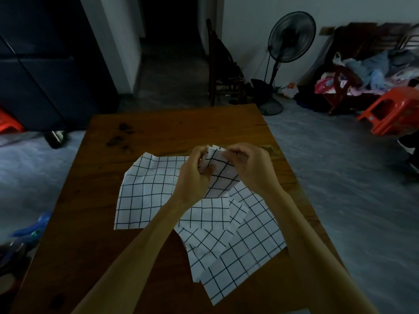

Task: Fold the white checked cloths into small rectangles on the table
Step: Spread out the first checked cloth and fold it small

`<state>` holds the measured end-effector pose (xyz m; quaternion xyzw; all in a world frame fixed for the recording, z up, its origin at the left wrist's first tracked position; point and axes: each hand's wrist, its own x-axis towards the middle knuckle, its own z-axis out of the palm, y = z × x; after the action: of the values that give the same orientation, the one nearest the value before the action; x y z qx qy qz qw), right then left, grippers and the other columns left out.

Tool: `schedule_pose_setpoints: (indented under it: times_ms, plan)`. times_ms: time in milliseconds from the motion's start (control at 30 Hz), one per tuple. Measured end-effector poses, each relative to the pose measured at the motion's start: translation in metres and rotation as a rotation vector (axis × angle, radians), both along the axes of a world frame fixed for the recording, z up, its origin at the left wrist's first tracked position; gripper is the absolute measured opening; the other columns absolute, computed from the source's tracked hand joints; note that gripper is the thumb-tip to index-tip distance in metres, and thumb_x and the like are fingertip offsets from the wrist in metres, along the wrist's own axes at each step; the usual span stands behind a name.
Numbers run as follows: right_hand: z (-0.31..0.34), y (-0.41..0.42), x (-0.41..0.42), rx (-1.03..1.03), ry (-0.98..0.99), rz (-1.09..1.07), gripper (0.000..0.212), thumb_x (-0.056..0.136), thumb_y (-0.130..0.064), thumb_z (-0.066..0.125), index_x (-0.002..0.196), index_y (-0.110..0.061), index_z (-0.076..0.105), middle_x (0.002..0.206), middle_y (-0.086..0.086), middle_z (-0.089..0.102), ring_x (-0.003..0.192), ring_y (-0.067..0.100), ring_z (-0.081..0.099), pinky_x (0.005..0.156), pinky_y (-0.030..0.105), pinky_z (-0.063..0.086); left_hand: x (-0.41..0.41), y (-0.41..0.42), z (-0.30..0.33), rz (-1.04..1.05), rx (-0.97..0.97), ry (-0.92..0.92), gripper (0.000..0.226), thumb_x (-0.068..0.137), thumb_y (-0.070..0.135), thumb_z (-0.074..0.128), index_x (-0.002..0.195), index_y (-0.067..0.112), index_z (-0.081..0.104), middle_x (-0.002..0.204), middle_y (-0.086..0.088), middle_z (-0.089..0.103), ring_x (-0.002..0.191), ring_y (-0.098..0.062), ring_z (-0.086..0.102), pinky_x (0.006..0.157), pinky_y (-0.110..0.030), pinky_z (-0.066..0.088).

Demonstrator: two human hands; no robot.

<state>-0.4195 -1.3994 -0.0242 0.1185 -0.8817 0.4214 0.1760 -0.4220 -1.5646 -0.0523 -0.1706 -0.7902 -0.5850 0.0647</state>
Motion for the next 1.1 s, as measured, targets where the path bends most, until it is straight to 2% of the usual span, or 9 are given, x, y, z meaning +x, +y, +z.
schedule_pose_setpoints:
  times_ms: [133,300,400,467,500,633,767,933,1100]
  plan:
    - [-0.001,-0.002,0.0,-0.02,-0.067,0.03,0.01,0.089,-0.02,0.065,0.095,-0.015,0.071,0.084,-0.012,0.066,0.074,-0.005,0.058,0.063,0.008,0.044,-0.004,-0.002,0.007,0.027,0.003,0.033,0.02,0.093,0.031,0.053,0.108,0.017,0.052,0.088,0.006,0.055,0.067,-0.004,0.049,0.058,-0.019,0.043]
    - [0.0,-0.002,-0.002,0.124,0.025,0.063,0.013,0.093,-0.023,0.061,0.097,-0.014,0.07,0.076,-0.015,0.06,0.066,-0.002,0.053,0.058,0.013,0.04,-0.008,-0.004,0.011,0.092,-0.026,0.127,0.009,0.094,0.025,0.052,0.098,0.016,0.055,0.087,0.008,0.058,0.074,-0.009,0.057,0.063,-0.017,0.048]
    - [0.001,-0.005,-0.005,0.207,0.106,0.084,0.016,0.092,-0.017,0.062,0.104,-0.012,0.071,0.076,-0.027,0.053,0.067,-0.01,0.05,0.061,0.006,0.035,-0.009,-0.001,0.012,0.069,-0.026,0.13,0.008,0.094,0.021,0.053,0.101,0.016,0.054,0.083,0.011,0.059,0.072,-0.006,0.057,0.062,-0.014,0.047]
    - [-0.001,-0.006,-0.009,0.238,0.114,0.123,0.021,0.092,-0.016,0.061,0.111,-0.013,0.07,0.095,-0.015,0.067,0.083,-0.005,0.058,0.073,0.009,0.042,-0.01,-0.001,0.012,0.057,-0.035,0.13,0.013,0.094,0.018,0.054,0.107,0.019,0.054,0.078,0.017,0.059,0.069,-0.003,0.059,0.064,-0.012,0.047]
    - [-0.003,-0.005,-0.01,0.238,0.115,0.133,0.023,0.092,-0.015,0.06,0.114,-0.013,0.069,0.104,-0.007,0.07,0.091,0.003,0.062,0.079,0.017,0.048,-0.011,-0.002,0.011,0.057,-0.039,0.129,0.015,0.094,0.017,0.053,0.109,0.02,0.055,0.081,0.018,0.061,0.073,-0.002,0.061,0.066,-0.011,0.047]
    - [-0.007,-0.001,-0.011,0.243,0.116,0.126,0.026,0.094,-0.015,0.059,0.118,-0.013,0.066,0.114,0.002,0.069,0.104,0.016,0.063,0.086,0.03,0.052,-0.014,-0.009,0.011,0.058,-0.097,0.186,0.028,0.094,0.015,0.054,0.121,0.023,0.055,0.109,0.014,0.061,0.094,0.015,0.057,0.08,-0.005,0.043]
    - [-0.003,-0.004,-0.011,0.226,0.142,0.112,0.025,0.093,-0.017,0.06,0.117,-0.012,0.067,0.109,0.004,0.07,0.098,0.017,0.065,0.081,0.03,0.053,-0.02,-0.01,0.009,0.04,-0.163,0.271,0.026,0.092,0.013,0.055,0.115,0.027,0.057,0.107,0.015,0.059,0.093,0.012,0.056,0.079,-0.003,0.043]
    - [-0.001,0.0,-0.009,0.168,0.206,0.07,0.02,0.092,-0.018,0.063,0.11,-0.015,0.071,0.097,0.0,0.072,0.083,0.011,0.065,0.07,0.031,0.054,-0.024,-0.014,0.008,0.083,-0.182,0.338,0.016,0.087,0.01,0.063,0.103,0.013,0.067,0.1,0.012,0.062,0.091,0.002,0.058,0.079,-0.006,0.045]
    - [0.002,0.001,-0.01,0.163,0.234,0.066,0.017,0.089,-0.012,0.066,0.105,-0.011,0.071,0.096,0.003,0.072,0.085,0.015,0.066,0.072,0.034,0.055,-0.027,-0.011,0.013,0.09,-0.15,0.31,0.019,0.087,0.013,0.064,0.105,0.018,0.065,0.098,0.01,0.064,0.085,0.012,0.059,0.077,-0.006,0.046]
